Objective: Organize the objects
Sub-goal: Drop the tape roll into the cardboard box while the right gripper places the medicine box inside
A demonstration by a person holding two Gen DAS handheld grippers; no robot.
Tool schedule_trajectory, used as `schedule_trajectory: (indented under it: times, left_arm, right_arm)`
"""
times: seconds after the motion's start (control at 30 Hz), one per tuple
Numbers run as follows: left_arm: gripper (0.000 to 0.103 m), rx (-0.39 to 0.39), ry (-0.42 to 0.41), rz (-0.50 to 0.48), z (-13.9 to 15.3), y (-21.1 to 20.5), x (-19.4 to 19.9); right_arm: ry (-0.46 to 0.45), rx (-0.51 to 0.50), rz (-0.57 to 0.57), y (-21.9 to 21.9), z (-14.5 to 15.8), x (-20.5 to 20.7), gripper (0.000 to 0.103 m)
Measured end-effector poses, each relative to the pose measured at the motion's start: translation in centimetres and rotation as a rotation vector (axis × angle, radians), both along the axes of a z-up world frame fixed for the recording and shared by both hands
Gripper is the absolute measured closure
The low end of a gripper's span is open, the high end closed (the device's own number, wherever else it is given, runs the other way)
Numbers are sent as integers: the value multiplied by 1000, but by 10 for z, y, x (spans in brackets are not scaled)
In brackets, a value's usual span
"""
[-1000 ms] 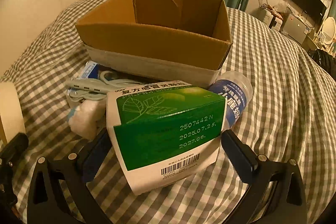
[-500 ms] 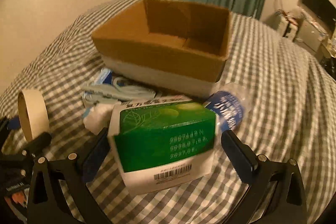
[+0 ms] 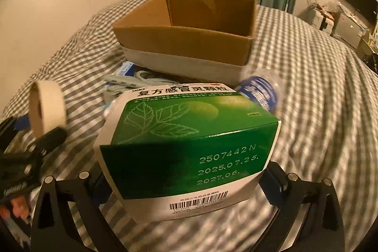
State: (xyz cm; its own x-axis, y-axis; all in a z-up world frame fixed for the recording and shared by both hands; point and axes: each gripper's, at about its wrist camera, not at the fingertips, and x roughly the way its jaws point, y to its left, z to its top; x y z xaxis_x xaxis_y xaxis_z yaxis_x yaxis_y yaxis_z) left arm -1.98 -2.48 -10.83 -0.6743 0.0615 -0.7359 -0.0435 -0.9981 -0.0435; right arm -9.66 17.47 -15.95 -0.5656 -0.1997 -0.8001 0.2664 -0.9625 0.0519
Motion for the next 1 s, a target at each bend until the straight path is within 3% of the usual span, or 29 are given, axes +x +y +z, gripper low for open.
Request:
schedule_trajectory:
  times: [0.2,0.47,0.63,0.8,0.9,1.0]
  left_arm:
    - [20,52,42,-58,43,6,4]
    - [20,21,142,-120,121,13,-39]
    - [20,4,165,-128,156,19,-97]
    - [20,20,195,-91,179,24,-164]
    - [20,-30,214,-95,172,34,-196]
    - [20,-34,180,-108,144,40,-221]
  right_arm:
    - [26,-20,-16,25,36,47,3]
    - [206,-17,37,33,142,59,3]
    - [266,12,29,33,183,29,3]
    - [267,-35,-2,37,210,-30,3]
    - [274,-35,-17,34,225,-68,3]
    - [264,-34,-15,26,225,-105,3]
